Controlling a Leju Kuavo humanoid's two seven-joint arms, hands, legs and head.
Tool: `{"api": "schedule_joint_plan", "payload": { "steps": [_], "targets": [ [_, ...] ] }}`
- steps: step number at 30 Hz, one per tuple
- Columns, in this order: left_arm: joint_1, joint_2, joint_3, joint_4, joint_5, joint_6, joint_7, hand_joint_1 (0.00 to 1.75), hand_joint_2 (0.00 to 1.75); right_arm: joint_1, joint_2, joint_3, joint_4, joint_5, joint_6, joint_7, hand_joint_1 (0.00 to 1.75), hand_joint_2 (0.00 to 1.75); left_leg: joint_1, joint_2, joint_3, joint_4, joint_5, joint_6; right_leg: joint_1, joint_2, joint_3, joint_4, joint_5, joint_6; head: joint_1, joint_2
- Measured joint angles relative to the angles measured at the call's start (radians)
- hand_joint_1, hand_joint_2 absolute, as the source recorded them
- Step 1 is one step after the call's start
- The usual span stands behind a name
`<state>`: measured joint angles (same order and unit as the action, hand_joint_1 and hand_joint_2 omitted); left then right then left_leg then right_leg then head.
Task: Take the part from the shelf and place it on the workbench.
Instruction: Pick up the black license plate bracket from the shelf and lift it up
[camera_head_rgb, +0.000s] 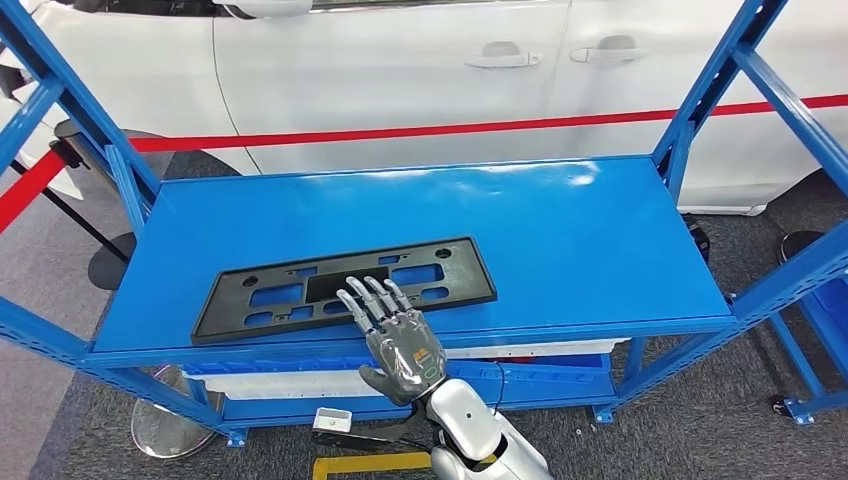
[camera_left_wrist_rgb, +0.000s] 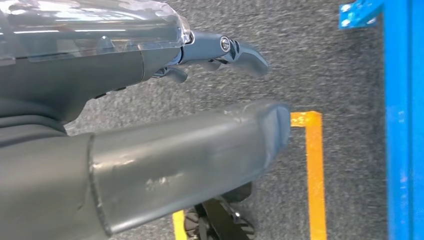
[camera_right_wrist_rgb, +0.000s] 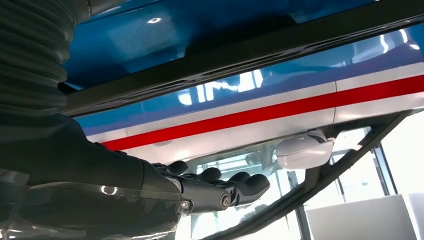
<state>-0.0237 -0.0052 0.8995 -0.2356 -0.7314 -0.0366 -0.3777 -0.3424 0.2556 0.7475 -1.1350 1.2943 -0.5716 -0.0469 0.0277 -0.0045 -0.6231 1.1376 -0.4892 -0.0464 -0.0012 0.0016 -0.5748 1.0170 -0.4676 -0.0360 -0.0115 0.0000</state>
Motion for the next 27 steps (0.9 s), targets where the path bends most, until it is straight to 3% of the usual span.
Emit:
{"api": "schedule_joint_plan", "payload": {
  "steps": [2, 5, 7, 10, 11, 12, 13, 15, 17, 19, 22, 23, 25, 27],
  "targets": [
    [-0.002, 0.0, 0.0, 0.0, -0.002, -0.001, -0.001, 0.0, 0.0, -0.009, 0.008, 0.005, 0.011, 0.0, 0.007, 0.0, 0.0, 1.75, -0.003, -0.001, 0.037, -0.087, 0.029, 0.009, 0.003, 0.001, -0.001, 0.011, -0.01, 0.01, -0.001, 0.0],
    [-0.002, -0.002, 0.0, 0.0, -0.008, -0.003, -0.001, 0.0, 0.0, -0.024, 0.02, 0.013, 0.032, 0.0, 0.012, 0.001, 0.0, 1.75, -0.005, -0.002, 0.041, -0.1, 0.027, 0.031, 0.005, 0.002, -0.004, 0.014, -0.012, 0.022, 0.001, 0.0],
    [-0.003, -0.003, 0.0, 0.0, -0.014, -0.003, -0.002, 0.0, 0.0, -0.035, 0.027, 0.017, 0.046, 0.0, 0.016, 0.001, 0.0, 1.75, -0.001, -0.001, 0.044, -0.107, 0.03, 0.046, 0.004, 0.002, -0.016, 0.043, -0.035, 0.032, 0.004, 0.0],
    [-0.006, -0.004, 0.0, 0.0, -0.019, -0.003, -0.003, 0.0, 0.0, -0.048, 0.034, 0.02, 0.072, -0.003, 0.022, 0.004, 0.0, 1.75, -0.001, 0.0, 0.046, -0.11, 0.03, 0.06, -0.001, 0.001, -0.105, 0.219, -0.116, 0.043, 0.009, 0.0],
    [-0.006, -0.004, 0.0, 0.0, -0.019, -0.003, -0.003, 0.0, 0.0, -0.049, 0.035, 0.02, 0.083, -0.007, 0.023, 0.007, 0.0, 1.75, -0.001, 0.0, 0.046, -0.11, 0.029, 0.061, -0.003, 0.001, -0.137, 0.274, -0.131, 0.045, 0.009, 0.0],
    [-0.006, -0.005, 0.0, 0.0, -0.02, -0.003, -0.003, 0.0, 0.0, -0.05, 0.036, 0.02, 0.094, -0.011, 0.023, 0.009, 0.0, 1.75, -0.001, -0.001, 0.047, -0.11, 0.028, 0.061, -0.004, 0.001, -0.154, 0.298, -0.126, 0.046, 0.009, 0.0],
    [-0.005, -0.005, 0.0, 0.0, -0.021, -0.003, -0.003, 0.0, 0.0, -0.053, 0.037, 0.02, 0.105, -0.016, 0.023, 0.011, 0.0, 1.75, -0.001, -0.002, 0.049, -0.11, 0.027, 0.061, -0.005, 0.001, -0.152, 0.282, -0.102, 0.045, 0.009, 0.0],
    [-0.005, -0.007, 0.0, 0.0, -0.023, -0.004, -0.003, 0.0, 0.0, -0.063, 0.043, 0.02, 0.125, -0.024, 0.023, 0.015, 0.0, 1.75, -0.001, -0.004, 0.056, -0.11, 0.022, 0.056, -0.004, 0.0, -0.099, 0.158, -0.025, 0.036, 0.01, 0.0],
    [-0.007, -0.009, 0.0, 0.0, -0.026, -0.005, -0.003, 0.0, 0.0, -0.076, 0.051, 0.02, 0.143, -0.031, 0.022, 0.018, 0.0, 1.75, -0.004, -0.004, 0.059, -0.11, 0.017, 0.047, 0.001, 0.0, -0.048, 0.045, 0.015, 0.026, 0.009, 0.0],
    [-0.007, -0.011, 0.0, 0.0, -0.031, -0.006, -0.003, 0.0, 0.0, -0.085, 0.057, 0.02, 0.159, -0.035, 0.021, 0.021, 0.0, 1.75, -0.006, -0.004, 0.06, -0.112, 0.015, 0.033, 0.007, 0.003, -0.036, 0.016, 0.013, 0.02, 0.008, 0.0],
    [-0.008, -0.012, 0.0, 0.0, -0.033, -0.006, -0.003, 0.0, 0.0, -0.092, 0.066, 0.02, 0.177, -0.036, 0.02, 0.023, 0.0, 1.75, -0.002, -0.002, 0.057, -0.096, -0.002, 0.016, 0.001, 0.004, -0.026, 0.0, 0.017, 0.006, 0.007, 0.0],
    [-0.009, -0.012, 0.0, 0.0, -0.033, -0.006, -0.003, 0.0, 0.0, -0.095, 0.07, 0.02, 0.183, -0.036, 0.02, 0.023, 0.0, 1.75, -0.002, -0.001, 0.042, -0.061, -0.023, 0.013, -0.001, 0.003, -0.021, -0.005, 0.018, 0.0, 0.005, 0.0],
    [-0.009, -0.013, 0.0, 0.0, -0.034, -0.006, -0.003, 0.0, 0.0, -0.101, 0.076, 0.02, 0.197, -0.04, 0.018, 0.025, 0.0, 1.75, -0.001, -0.001, -0.017, 0.062, -0.081, 0.007, 0.001, 0.001, -0.017, -0.006, 0.016, -0.007, 0.001, 0.0],
    [-0.007, -0.013, 0.0, 0.0, -0.036, -0.006, -0.003, 0.0, 0.0, -0.104, 0.077, 0.02, 0.217, -0.048, 0.016, 0.029, 0.0, 1.75, -0.001, -0.001, -0.07, 0.155, -0.102, 0.003, 0.004, 0.001, -0.015, -0.004, 0.012, -0.01, 0.001, 0.0]
  ]
}}
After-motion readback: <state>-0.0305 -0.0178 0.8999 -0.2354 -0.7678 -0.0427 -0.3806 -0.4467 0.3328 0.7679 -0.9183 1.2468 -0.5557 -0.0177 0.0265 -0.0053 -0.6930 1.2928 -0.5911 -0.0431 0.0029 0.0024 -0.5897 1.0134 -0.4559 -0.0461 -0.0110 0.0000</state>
